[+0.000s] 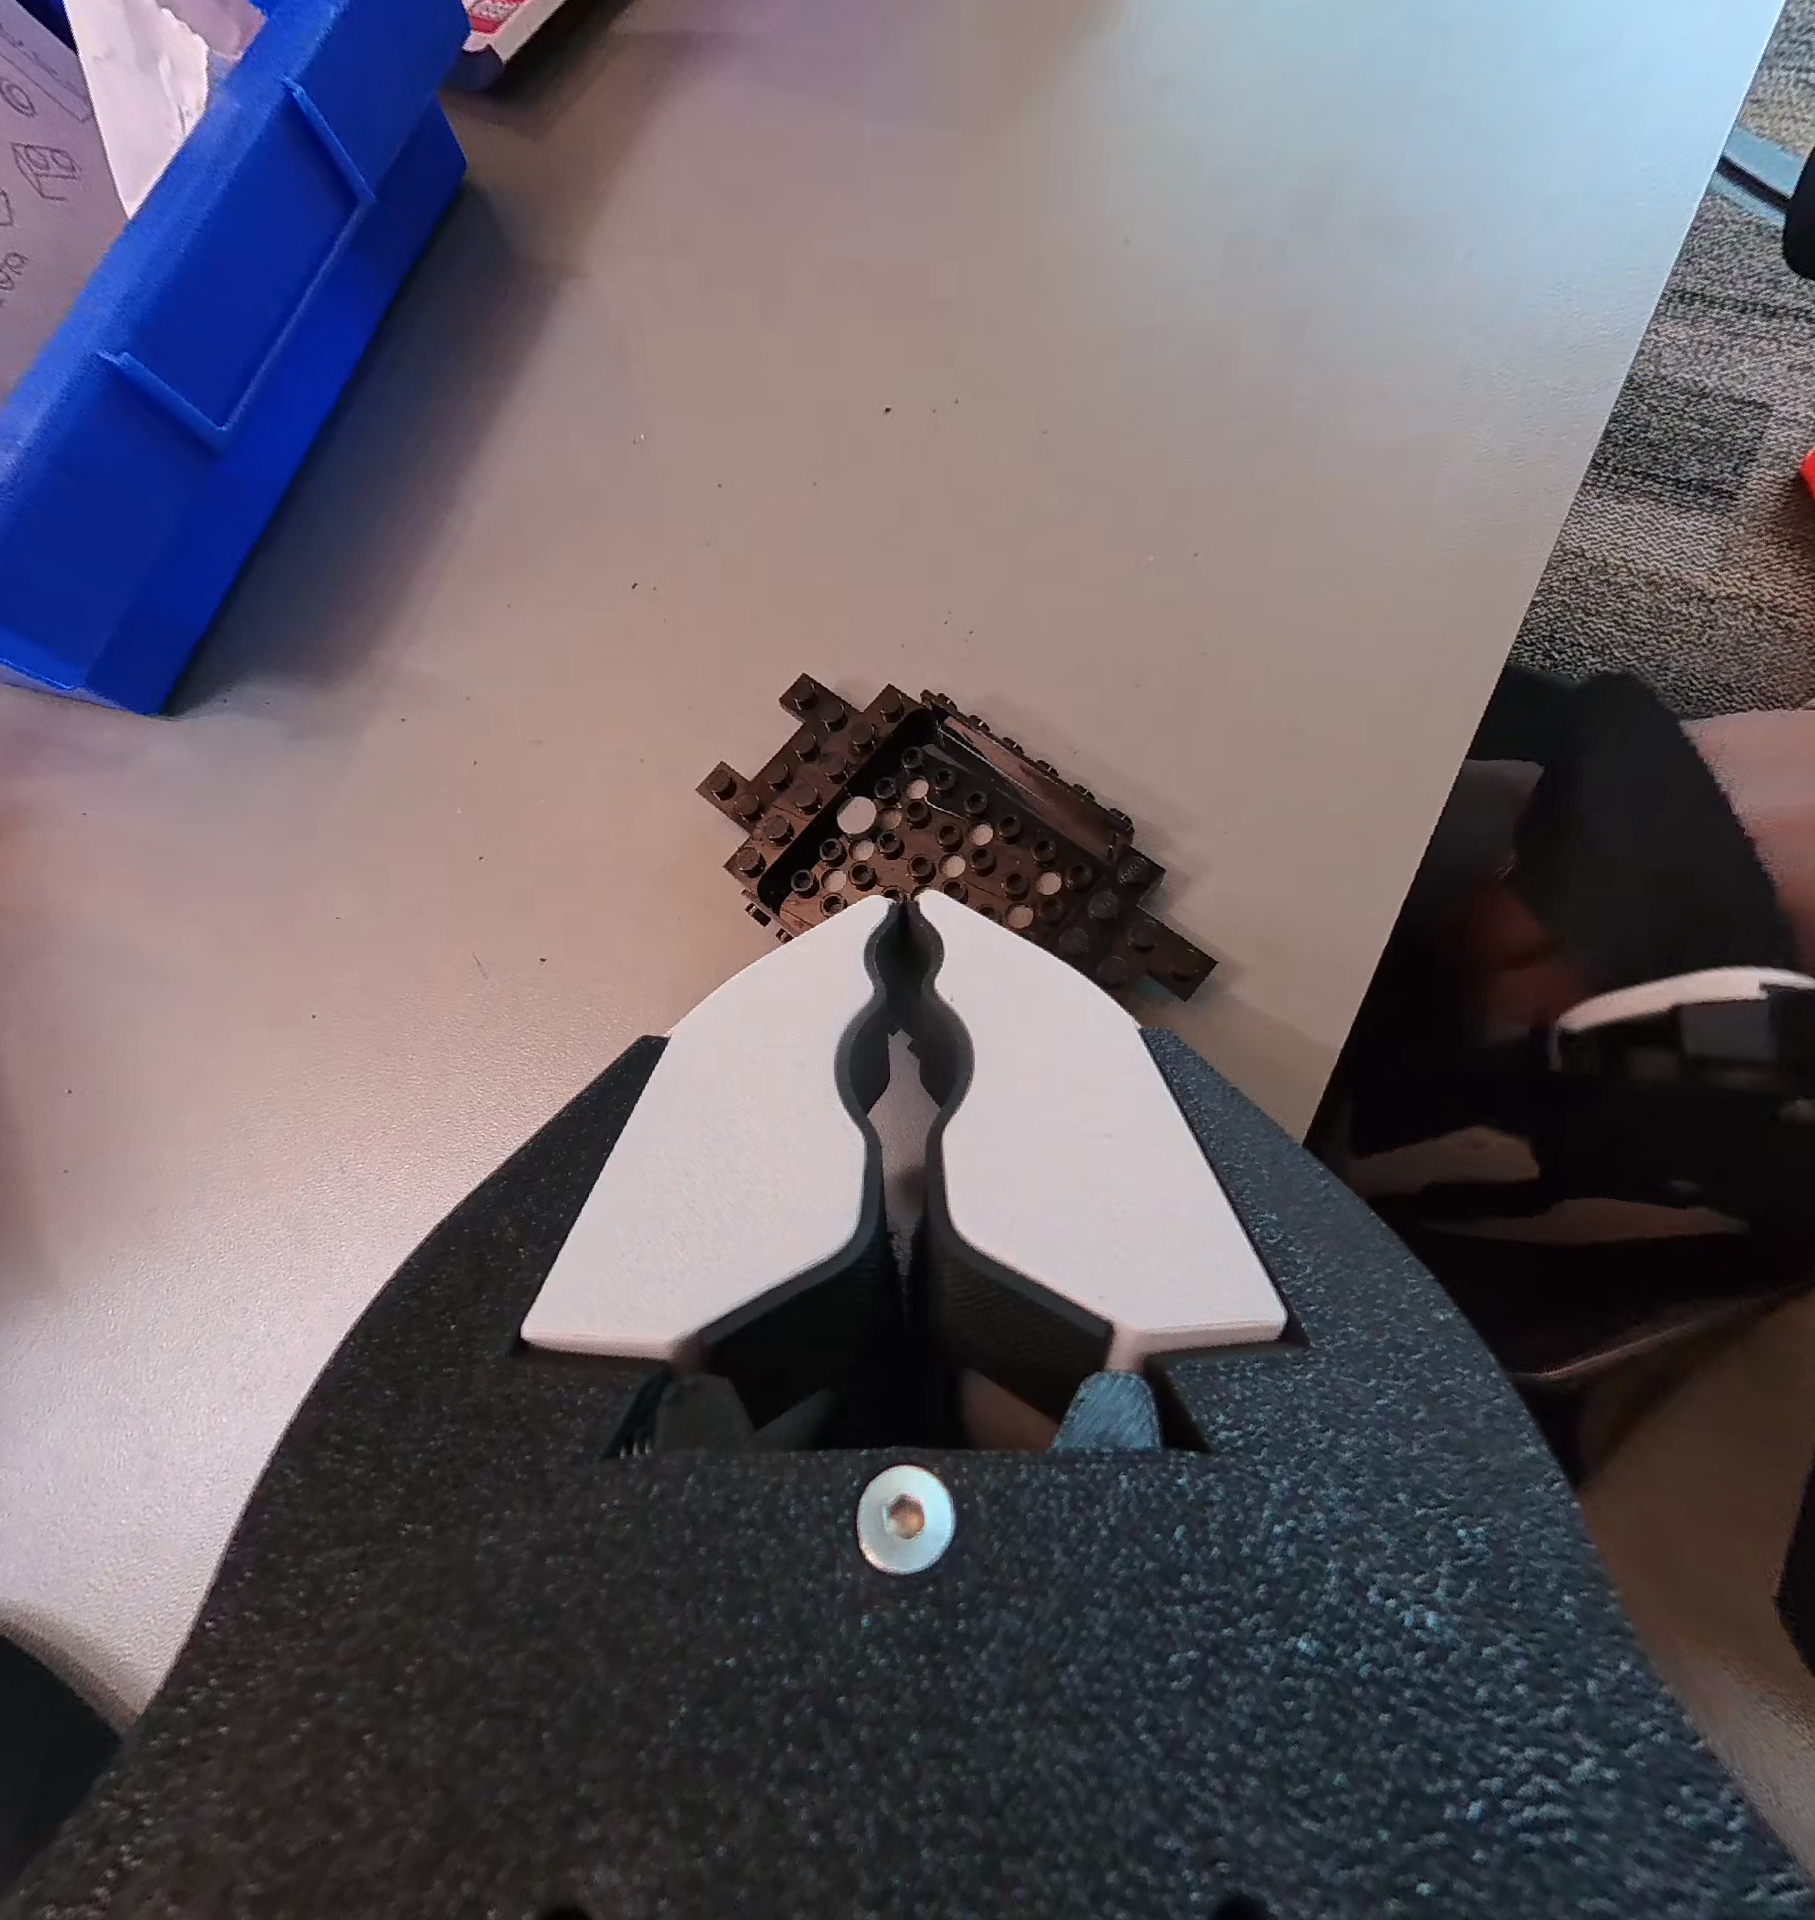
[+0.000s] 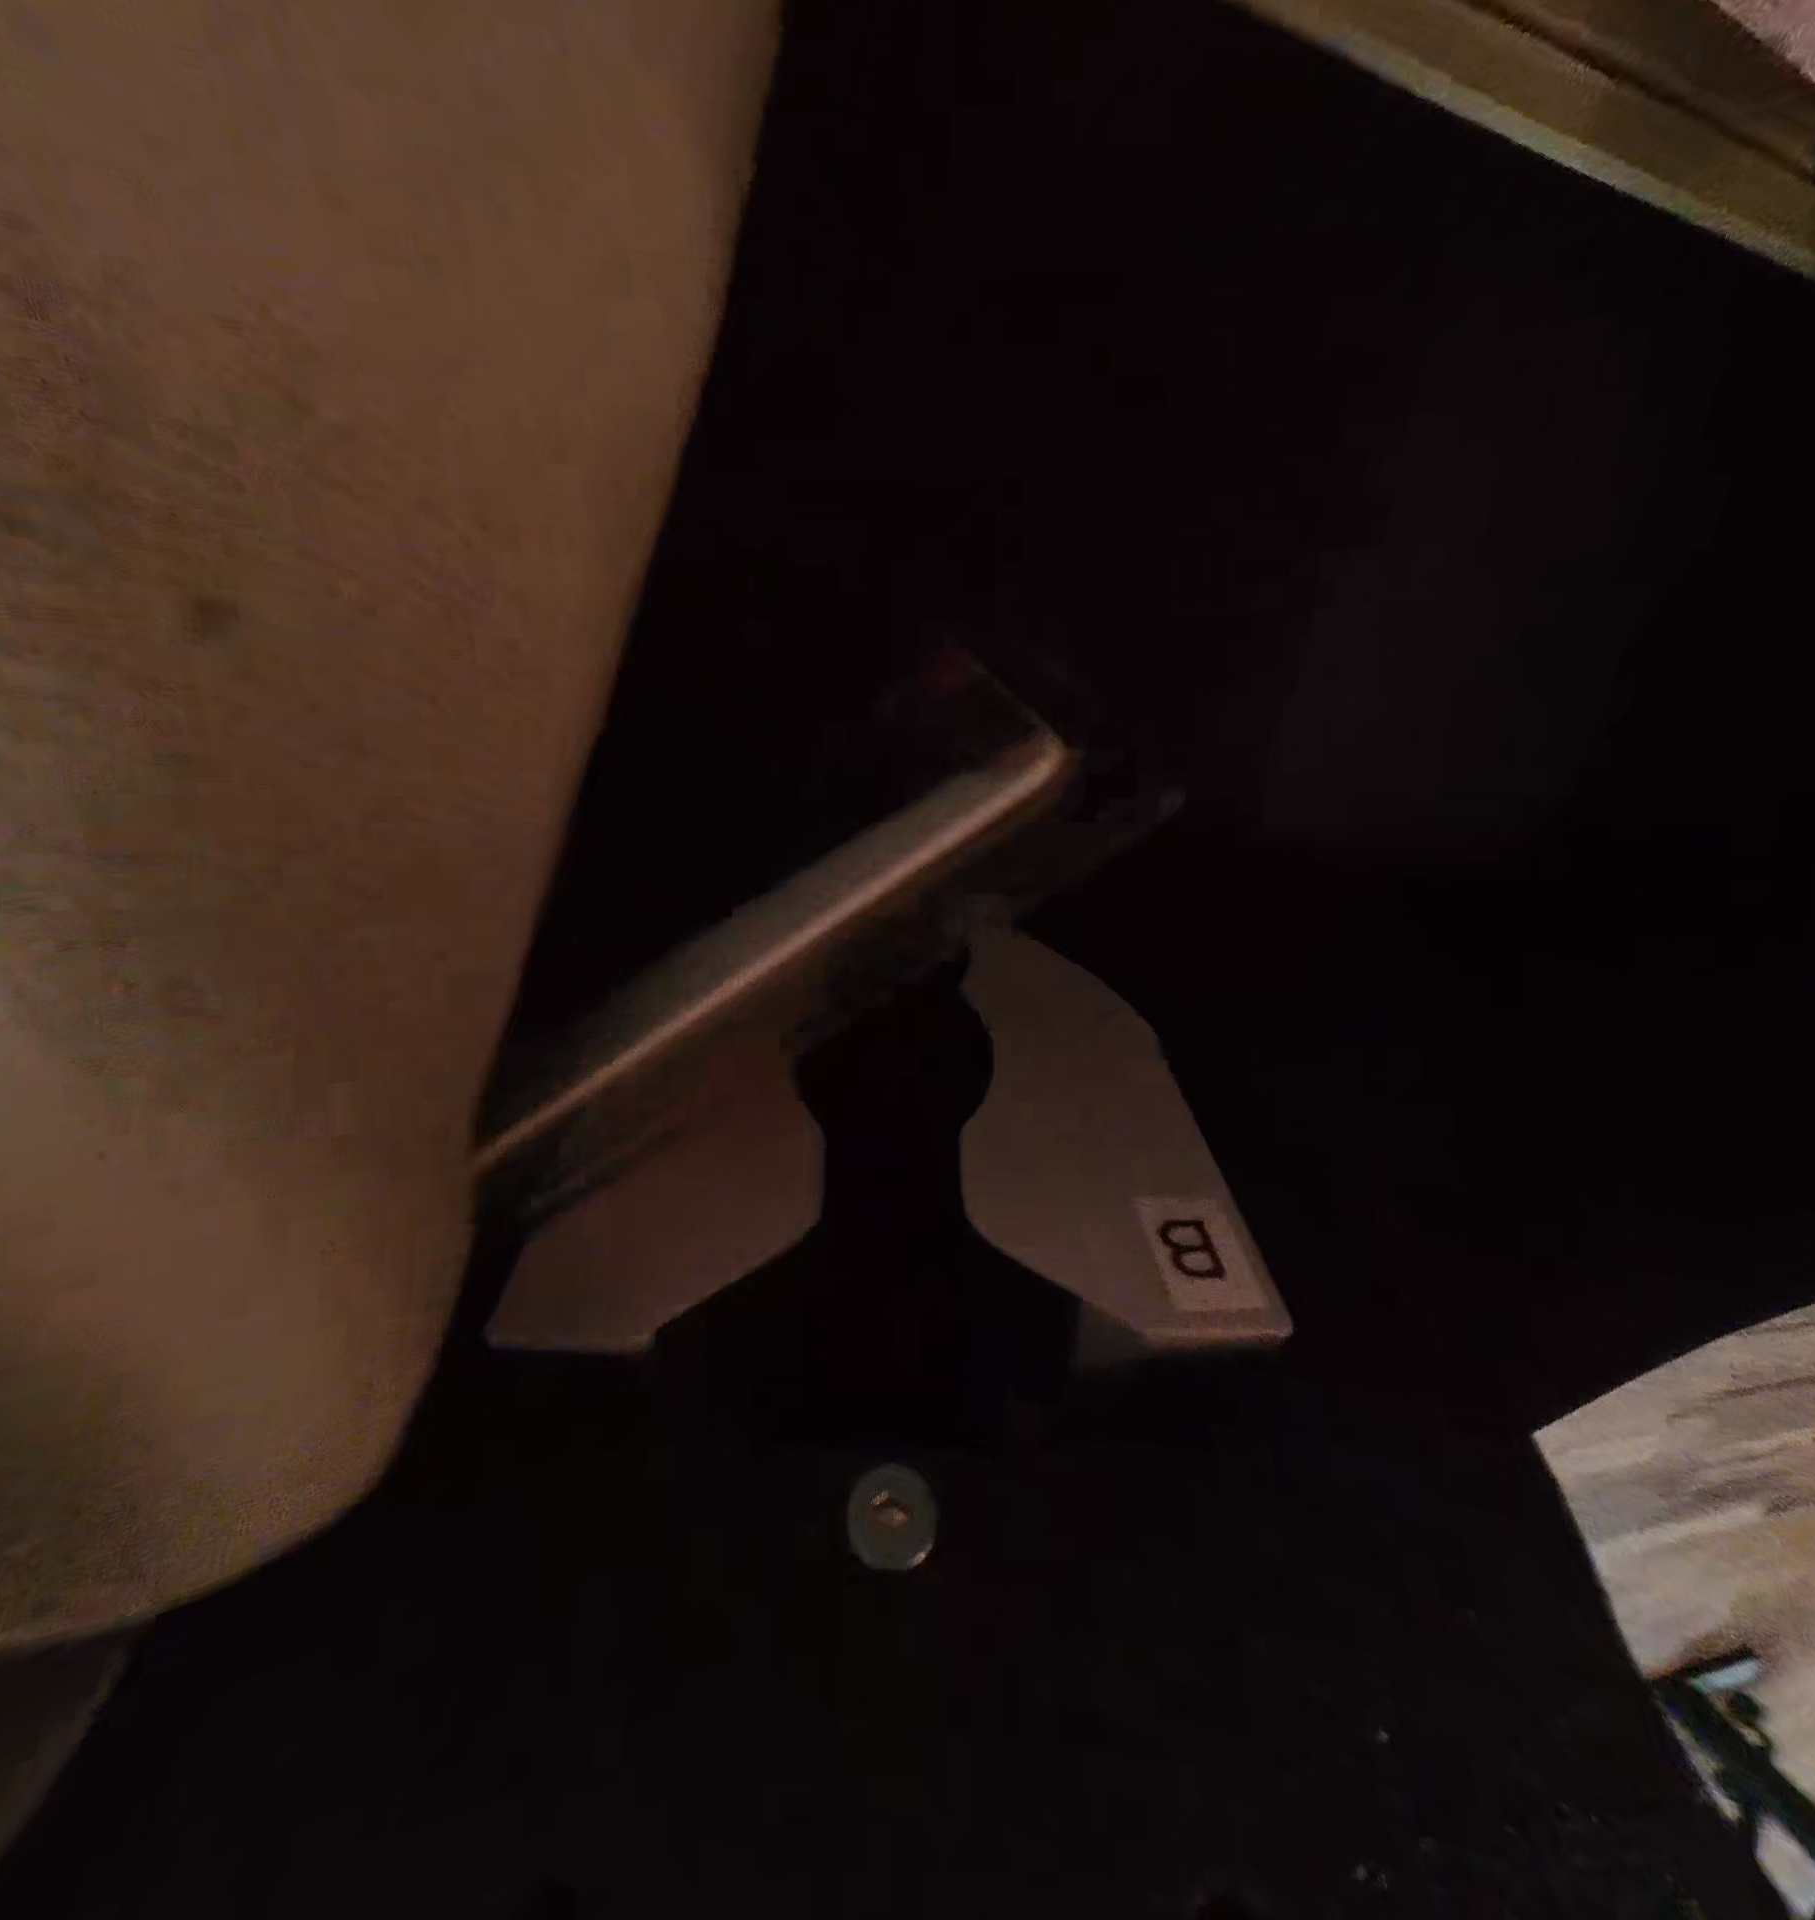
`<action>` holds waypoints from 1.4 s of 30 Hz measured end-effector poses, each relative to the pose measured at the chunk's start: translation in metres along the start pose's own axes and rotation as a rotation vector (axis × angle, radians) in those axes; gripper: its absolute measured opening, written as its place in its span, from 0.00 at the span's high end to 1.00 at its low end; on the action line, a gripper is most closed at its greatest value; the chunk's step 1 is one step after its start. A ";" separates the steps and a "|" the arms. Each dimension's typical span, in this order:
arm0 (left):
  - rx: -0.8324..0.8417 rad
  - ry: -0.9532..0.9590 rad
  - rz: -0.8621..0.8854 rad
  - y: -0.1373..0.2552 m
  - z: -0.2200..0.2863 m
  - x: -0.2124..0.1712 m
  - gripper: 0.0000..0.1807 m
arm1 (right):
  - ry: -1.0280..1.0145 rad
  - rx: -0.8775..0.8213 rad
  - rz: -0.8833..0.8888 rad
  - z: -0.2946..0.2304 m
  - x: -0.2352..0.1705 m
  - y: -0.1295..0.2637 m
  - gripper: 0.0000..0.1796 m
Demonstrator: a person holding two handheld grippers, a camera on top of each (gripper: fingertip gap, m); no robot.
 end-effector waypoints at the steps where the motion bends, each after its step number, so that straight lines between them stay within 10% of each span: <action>1: -0.002 -0.001 0.001 0.000 0.000 0.000 1.00 | 0.020 0.001 -0.005 0.000 0.001 -0.001 0.93; 9: -0.005 -0.002 0.001 0.001 0.000 -0.001 1.00 | -0.204 -0.047 0.333 0.012 -0.015 0.054 0.95; 16: -0.012 0.006 0.001 0.001 -0.001 -0.001 1.00 | -0.320 -0.193 0.633 0.048 -0.017 0.180 0.95; 25: -0.039 0.035 0.000 0.001 -0.003 -0.001 1.00 | -0.514 -0.578 0.639 0.157 -0.109 0.289 0.95; 35: -0.055 0.063 -0.001 0.000 -0.005 -0.001 1.00 | -0.924 -0.710 0.333 0.204 -0.273 0.303 0.95; 42: -0.045 0.053 0.000 0.000 -0.004 -0.001 1.00 | -0.951 -0.576 0.382 0.225 -0.270 0.282 0.95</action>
Point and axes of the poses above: each gripper's, where its closed fingertips meet, y back along the fingers, x out of its top, z = x × y across the jaws, the point moved 8 cm from there along y, back along the fingers
